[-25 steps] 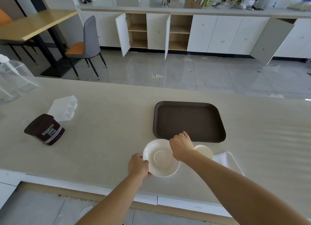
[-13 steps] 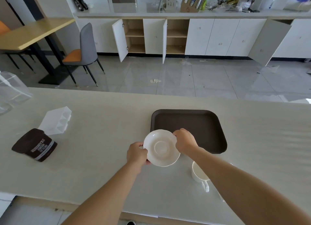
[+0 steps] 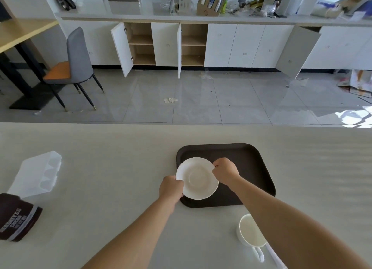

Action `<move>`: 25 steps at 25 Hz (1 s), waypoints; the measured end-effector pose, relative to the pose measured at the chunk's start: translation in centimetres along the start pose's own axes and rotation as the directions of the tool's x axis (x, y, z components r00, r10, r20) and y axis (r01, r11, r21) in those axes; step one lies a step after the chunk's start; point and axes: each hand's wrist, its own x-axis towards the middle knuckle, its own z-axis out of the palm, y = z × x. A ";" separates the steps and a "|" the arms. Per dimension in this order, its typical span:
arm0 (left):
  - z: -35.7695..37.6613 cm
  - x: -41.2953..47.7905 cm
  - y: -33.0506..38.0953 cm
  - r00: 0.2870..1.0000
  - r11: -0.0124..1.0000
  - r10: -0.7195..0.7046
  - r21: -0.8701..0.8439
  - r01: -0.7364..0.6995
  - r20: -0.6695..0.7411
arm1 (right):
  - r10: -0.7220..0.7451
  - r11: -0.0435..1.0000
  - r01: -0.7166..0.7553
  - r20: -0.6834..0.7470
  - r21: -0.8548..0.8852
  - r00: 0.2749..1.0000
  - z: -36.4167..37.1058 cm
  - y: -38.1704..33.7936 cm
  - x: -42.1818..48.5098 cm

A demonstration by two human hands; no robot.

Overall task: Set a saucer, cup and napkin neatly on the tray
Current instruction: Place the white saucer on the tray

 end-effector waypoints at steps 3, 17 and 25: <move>0.3 0.1 0.0 0.999 1.000 0.005 0.004 -0.004 -0.044 | -0.010 0.999 0.010 0.022 0.031 1.000 0.4 0.5 0.6; 1.0 -0.9 0.7 0.999 0.991 -0.042 0.132 0.037 0.034 | -0.113 0.973 0.109 0.009 0.204 0.994 1.1 2.2 -0.2; -1.0 -1.5 -3.7 0.917 0.661 0.399 0.699 -0.272 -0.020 | -0.148 0.958 0.162 -0.077 0.235 0.986 -1.8 5.2 -4.1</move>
